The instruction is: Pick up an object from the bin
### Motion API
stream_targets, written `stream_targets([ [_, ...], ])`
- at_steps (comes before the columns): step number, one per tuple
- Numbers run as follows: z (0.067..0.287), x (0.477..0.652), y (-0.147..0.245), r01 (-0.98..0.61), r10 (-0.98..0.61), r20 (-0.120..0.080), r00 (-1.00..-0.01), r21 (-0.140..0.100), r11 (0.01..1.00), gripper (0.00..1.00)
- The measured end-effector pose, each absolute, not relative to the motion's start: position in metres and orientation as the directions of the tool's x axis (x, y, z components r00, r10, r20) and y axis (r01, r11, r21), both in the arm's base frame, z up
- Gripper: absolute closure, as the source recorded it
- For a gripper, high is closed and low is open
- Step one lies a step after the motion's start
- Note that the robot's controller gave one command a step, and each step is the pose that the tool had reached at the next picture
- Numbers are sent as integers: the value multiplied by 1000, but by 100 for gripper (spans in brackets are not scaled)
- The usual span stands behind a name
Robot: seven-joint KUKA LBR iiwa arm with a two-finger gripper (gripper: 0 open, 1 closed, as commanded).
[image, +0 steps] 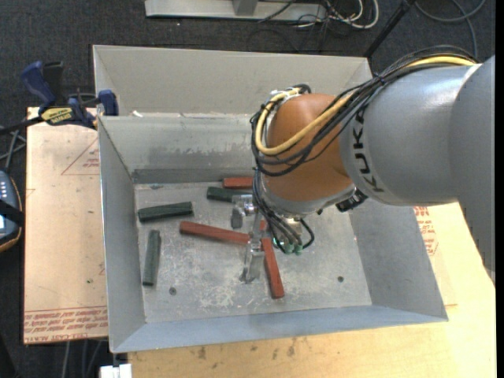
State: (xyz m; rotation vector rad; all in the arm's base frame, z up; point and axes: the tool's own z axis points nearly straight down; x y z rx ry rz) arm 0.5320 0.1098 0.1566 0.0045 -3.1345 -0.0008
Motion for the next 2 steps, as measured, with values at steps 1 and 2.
stream_targets([
  [1, 160, 534, 109, 0, 0, 0, -1000, 1, 1000, 0],
  [2, 71, 594, 80, -47, -47, -5, -999, 1, 999, 100],
])
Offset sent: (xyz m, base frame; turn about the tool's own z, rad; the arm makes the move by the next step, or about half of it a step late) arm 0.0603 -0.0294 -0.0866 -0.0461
